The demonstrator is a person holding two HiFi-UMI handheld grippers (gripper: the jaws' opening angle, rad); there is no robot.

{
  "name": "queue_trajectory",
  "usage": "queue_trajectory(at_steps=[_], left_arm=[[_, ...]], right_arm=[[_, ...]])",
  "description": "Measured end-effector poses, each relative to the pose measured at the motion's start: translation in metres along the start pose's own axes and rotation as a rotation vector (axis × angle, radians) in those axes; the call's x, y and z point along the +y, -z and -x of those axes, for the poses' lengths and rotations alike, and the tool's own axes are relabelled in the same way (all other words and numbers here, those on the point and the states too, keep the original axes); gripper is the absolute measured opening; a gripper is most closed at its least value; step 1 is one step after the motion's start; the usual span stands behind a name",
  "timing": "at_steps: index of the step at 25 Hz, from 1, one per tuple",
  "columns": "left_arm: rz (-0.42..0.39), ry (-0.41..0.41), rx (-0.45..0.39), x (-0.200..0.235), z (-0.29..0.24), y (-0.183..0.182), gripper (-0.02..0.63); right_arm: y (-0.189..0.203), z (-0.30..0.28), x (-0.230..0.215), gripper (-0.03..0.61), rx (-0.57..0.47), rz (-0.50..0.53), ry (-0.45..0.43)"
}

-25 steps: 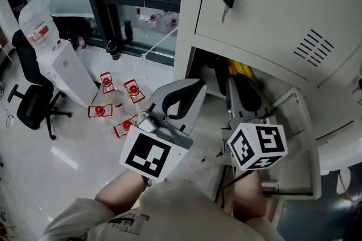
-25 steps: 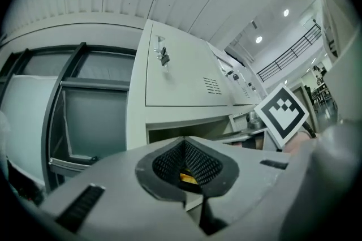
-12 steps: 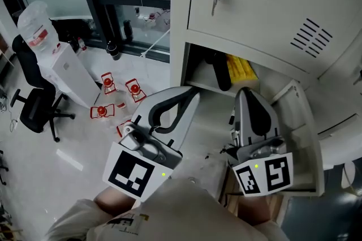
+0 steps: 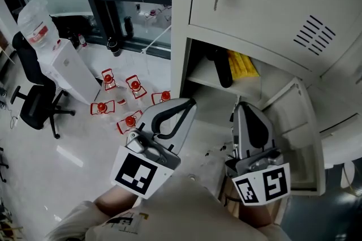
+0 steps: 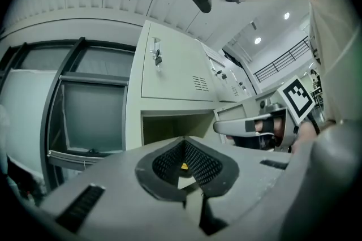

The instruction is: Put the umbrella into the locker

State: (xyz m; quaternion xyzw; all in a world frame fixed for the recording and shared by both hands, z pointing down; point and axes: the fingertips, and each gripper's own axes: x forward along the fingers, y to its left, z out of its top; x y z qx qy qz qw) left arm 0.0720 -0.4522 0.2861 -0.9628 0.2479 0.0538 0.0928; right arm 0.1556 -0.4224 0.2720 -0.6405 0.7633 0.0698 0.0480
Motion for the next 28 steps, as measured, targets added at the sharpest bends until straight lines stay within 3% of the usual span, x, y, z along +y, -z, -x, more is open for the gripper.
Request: queue_trajectory(at_steps=[5,11,28], left_arm=[[-0.004,0.01,0.032,-0.004,-0.002,0.018,0.009],[0.025,0.034,0.047,-0.008,-0.004,0.026,0.009],[0.018,0.077,0.059,-0.014,-0.006,0.027,0.009]], right_arm=[[0.001,0.009,0.013,0.008,0.008,0.117,0.005],[0.005,0.01,0.01,0.006,0.017,0.024,-0.007],[0.001,0.02,-0.002,0.006,0.007,0.004,0.045]])
